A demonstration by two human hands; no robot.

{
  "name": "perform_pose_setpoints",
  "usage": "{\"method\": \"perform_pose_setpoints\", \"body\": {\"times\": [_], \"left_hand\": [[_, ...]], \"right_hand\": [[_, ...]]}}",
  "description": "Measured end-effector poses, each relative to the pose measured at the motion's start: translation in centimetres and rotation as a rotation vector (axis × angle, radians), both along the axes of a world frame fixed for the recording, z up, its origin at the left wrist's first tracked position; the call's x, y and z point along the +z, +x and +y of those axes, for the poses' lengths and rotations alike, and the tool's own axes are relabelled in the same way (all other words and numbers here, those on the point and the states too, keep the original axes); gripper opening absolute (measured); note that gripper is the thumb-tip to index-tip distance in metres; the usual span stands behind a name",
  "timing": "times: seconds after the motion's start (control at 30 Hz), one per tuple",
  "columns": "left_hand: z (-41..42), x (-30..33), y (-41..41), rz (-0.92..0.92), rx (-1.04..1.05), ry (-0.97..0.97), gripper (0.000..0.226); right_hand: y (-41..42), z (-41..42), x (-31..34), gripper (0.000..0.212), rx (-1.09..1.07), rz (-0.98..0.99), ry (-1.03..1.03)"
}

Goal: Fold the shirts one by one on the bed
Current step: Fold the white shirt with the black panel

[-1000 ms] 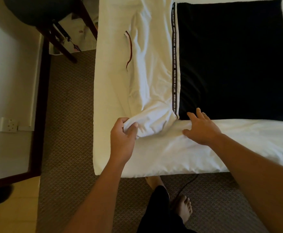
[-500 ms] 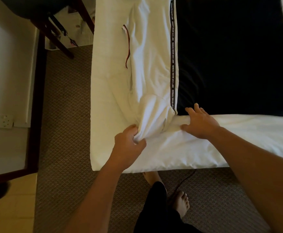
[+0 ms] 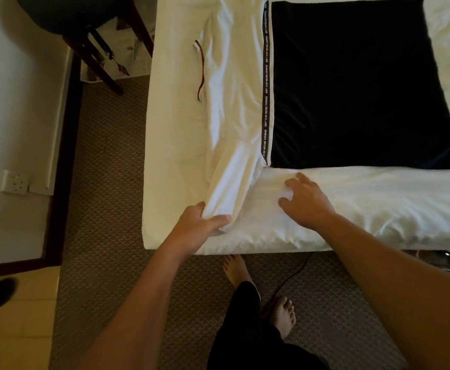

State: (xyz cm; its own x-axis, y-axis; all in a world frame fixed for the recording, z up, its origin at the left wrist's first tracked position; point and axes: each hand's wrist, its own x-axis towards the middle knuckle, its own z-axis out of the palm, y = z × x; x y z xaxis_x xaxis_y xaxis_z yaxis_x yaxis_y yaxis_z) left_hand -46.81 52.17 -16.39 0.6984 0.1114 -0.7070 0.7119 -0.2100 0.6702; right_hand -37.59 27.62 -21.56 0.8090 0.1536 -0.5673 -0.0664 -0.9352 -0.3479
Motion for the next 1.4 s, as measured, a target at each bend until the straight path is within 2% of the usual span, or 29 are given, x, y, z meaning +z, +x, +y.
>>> {"method": "perform_pose_setpoints", "body": {"times": [0.07, 0.13, 0.27, 0.33, 0.43, 0.5, 0.57, 0.63, 0.73, 0.8, 0.97, 1.03, 1.13, 1.23, 1.33, 1.4], "left_hand": [[-0.7, 1.2, -0.1, -0.083, 0.121, -0.076, 0.025], [-1.2, 2.3, -0.3, -0.15, 0.192, -0.15, 0.027], [-2.1, 4.2, -0.8, -0.141, 0.252, -0.316, 0.013], [-2.4, 4.6, -1.4, -0.062, 0.239, -0.392, 0.015], [-2.9, 3.6, -2.9, 0.044, 0.236, -0.485, 0.036], [-3.2, 3.1, -4.0, 0.068, 0.285, -0.555, 0.038], [-3.6, 2.4, -5.3, 0.124, 0.35, -0.639, 0.043], [-3.9, 2.3, -6.6, 0.189, 0.355, -0.73, 0.048], [-4.1, 2.1, -8.1, 0.167, 0.368, -0.804, 0.047], [-4.1, 2.4, -8.8, 0.145, 0.382, -0.822, 0.045], [-4.9, 2.2, -10.7, 0.225, 0.316, -0.791, 0.032], [-5.4, 1.2, -11.8, 0.234, 0.324, -0.739, 0.039], [-6.9, -1.3, -13.9, 0.296, 0.328, -0.558, 0.033], [-8.6, -4.0, -16.1, 0.41, 0.158, -0.364, 0.022], [-8.9, -6.4, -16.6, 0.428, -0.188, -0.199, 0.016], [-8.3, -7.3, -15.3, 0.367, -0.17, -0.065, 0.011]], "right_hand": [[-1.8, -0.3, 0.1, 0.054, -0.009, -0.02, 0.054], [-3.0, -0.5, 0.8, 0.049, -0.088, -0.024, 0.132], [-4.1, 0.3, 3.1, 0.035, -0.412, 0.104, 0.438], [-4.1, 1.3, 4.1, 0.042, -0.614, 0.252, 0.639], [-3.7, 2.3, 4.5, 0.06, -0.8, 0.471, 0.849], [-3.7, 2.9, 4.2, 0.056, -0.803, 0.466, 0.822], [-4.3, 3.4, 3.4, 0.053, -0.74, 0.41, 0.668], [-5.0, 3.3, 2.7, 0.053, -0.749, 0.43, 0.628], [-6.0, 3.0, 3.0, 0.048, -0.8, 0.531, 0.723], [-6.2, 3.0, 3.4, 0.053, -0.807, 0.577, 0.782], [-6.1, 3.0, 3.9, 0.05, -0.857, 0.656, 0.969], [-7.0, 2.6, 3.5, 0.04, -0.911, 0.607, 0.947], [-9.2, 1.1, 1.7, 0.031, -0.881, 0.461, 0.747], [-11.3, -0.9, -0.3, 0.022, -0.699, 0.411, 0.491], [-12.0, -2.3, -1.0, 0.015, -0.464, 0.348, 0.278], [-11.5, -2.7, -0.8, 0.016, -0.324, 0.337, 0.176]]}}
